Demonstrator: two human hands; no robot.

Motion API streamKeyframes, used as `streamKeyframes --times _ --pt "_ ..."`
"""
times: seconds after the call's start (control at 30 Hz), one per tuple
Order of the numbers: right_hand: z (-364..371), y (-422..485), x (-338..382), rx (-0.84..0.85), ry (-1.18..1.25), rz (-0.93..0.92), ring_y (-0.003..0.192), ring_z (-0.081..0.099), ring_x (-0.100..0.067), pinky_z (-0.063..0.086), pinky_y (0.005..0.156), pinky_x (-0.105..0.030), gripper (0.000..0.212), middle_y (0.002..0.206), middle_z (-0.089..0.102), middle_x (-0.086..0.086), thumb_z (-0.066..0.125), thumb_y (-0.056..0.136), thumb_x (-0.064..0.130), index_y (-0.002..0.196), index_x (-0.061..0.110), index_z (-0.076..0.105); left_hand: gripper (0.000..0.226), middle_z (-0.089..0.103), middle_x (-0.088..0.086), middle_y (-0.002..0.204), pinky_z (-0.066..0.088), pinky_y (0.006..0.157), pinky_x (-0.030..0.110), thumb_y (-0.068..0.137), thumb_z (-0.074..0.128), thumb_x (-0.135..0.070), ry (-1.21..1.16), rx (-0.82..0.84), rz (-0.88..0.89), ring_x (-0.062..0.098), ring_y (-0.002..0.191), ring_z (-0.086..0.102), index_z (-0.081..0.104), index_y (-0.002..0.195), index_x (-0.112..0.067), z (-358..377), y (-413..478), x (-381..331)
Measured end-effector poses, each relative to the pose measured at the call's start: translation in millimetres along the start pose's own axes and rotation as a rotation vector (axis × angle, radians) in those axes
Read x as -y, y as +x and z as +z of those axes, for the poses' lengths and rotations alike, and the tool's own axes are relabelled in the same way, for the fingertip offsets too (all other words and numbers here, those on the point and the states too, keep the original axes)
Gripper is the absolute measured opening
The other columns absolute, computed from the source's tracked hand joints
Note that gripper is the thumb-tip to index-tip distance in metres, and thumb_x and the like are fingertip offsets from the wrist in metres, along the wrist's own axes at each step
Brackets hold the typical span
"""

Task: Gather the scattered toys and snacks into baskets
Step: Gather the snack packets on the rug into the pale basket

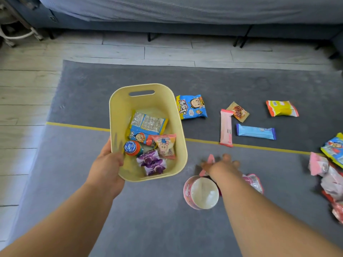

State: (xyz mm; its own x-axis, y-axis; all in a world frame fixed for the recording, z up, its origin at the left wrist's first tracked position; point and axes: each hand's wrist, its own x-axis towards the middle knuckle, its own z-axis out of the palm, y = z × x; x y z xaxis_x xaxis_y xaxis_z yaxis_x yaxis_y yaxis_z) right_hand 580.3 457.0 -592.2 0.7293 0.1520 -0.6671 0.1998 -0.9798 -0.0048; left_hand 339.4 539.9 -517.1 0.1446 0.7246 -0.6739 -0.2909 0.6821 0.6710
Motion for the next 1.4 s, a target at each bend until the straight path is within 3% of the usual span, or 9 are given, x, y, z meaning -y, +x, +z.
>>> streamKeyframes --times 0.2,0.4,0.6,0.8,0.97,1.07,1.23,1.3,1.4 --pt "-1 -4 4 -0.167 -0.004 -0.214 0.114 0.046 -0.036 0.041 0.081 -0.039 0.052 0.13 0.04 -0.012 0.063 0.087 0.032 0.131 0.018 0.04 0.077 0.078 0.007 0.092 0.061 0.06 0.044 0.071 0.019 0.023 0.037 0.003 -0.017 0.029 0.082 0.075 0.068 0.109 -0.024 1 1 6" --pt "-48 -47 49 -0.69 0.63 -0.862 0.12 0.045 -0.03 0.04 0.097 -0.037 0.038 0.131 0.043 -0.012 0.057 0.071 0.006 0.107 0.013 0.061 0.08 0.077 0.009 0.099 0.061 0.06 0.045 0.073 0.022 0.023 0.045 0.0 -0.043 0.031 0.085 0.074 0.065 0.123 -0.023 4 -5 9" --pt "-31 -95 92 -0.398 0.007 -1.426 0.125 0.042 -0.029 0.04 0.102 -0.042 0.028 0.148 0.032 -0.008 0.057 0.08 0.001 0.105 0.012 0.062 0.077 0.077 0.011 0.097 0.059 0.054 0.037 0.075 0.024 0.023 0.076 0.041 -0.065 0.03 0.078 0.075 0.066 0.123 -0.021 8 -16 4" --pt "-3 -80 103 -0.271 -0.542 -1.297 0.135 0.028 -0.032 0.031 0.107 -0.041 0.031 0.156 0.015 -0.012 0.054 0.092 0.021 0.122 0.011 0.055 0.071 0.076 0.014 0.099 0.058 0.053 0.036 0.076 0.031 0.024 0.072 0.096 -0.045 0.031 0.079 0.075 0.068 0.117 -0.02 2 -21 -4" --pt "7 -83 108 -0.207 -0.721 -1.159 0.143 0.012 -0.031 0.013 0.114 -0.05 0.069 0.158 0.006 -0.009 0.054 0.086 0.011 0.148 0.022 0.025 0.073 0.076 0.014 0.102 0.061 0.061 0.042 0.076 0.029 0.023 0.082 0.11 -0.038 0.035 0.088 0.073 0.068 0.117 -0.024 -6 -17 -5" --pt "1 -93 110 -0.162 -0.531 -1.191 0.145 0.011 -0.024 0.013 0.115 -0.046 0.068 0.158 0.013 -0.004 0.052 0.088 0.019 0.149 0.024 0.022 0.075 0.076 0.012 0.1 0.061 0.059 0.039 0.075 0.027 0.023 0.092 0.078 -0.032 0.032 0.085 0.074 0.068 0.116 -0.025 -7 -15 -3" --pt "-43 -88 83 -0.394 0.37 -1.162 0.121 0.05 -0.019 0.037 0.097 -0.03 0.045 0.131 0.055 -0.002 0.05 0.086 0.007 0.13 0.017 0.052 0.075 0.077 0.009 0.095 0.058 0.054 0.035 0.075 0.024 0.023 0.084 0.051 -0.03 0.027 0.078 0.075 0.067 0.117 -0.022 -6 -13 1" --pt "-53 -68 58 -0.442 0.454 -1.018 0.116 0.053 -0.018 0.041 0.093 -0.031 0.039 0.123 0.058 -0.001 0.055 0.087 0.014 0.126 0.018 0.052 0.077 0.077 0.008 0.094 0.059 0.054 0.036 0.073 0.022 0.023 0.09 0.043 -0.027 0.027 0.077 0.075 0.067 0.117 -0.022 -6 -14 3" --pt "-44 -48 15 -0.193 0.253 -0.844 0.12 0.05 -0.015 0.04 0.097 -0.03 0.053 0.131 0.05 0.001 0.063 0.085 0.04 0.133 0.023 0.045 0.075 0.078 0.006 0.091 0.059 0.053 0.037 0.07 0.021 0.023 0.097 0.043 -0.028 0.025 0.076 0.075 0.068 0.108 -0.023 -7 -15 6"
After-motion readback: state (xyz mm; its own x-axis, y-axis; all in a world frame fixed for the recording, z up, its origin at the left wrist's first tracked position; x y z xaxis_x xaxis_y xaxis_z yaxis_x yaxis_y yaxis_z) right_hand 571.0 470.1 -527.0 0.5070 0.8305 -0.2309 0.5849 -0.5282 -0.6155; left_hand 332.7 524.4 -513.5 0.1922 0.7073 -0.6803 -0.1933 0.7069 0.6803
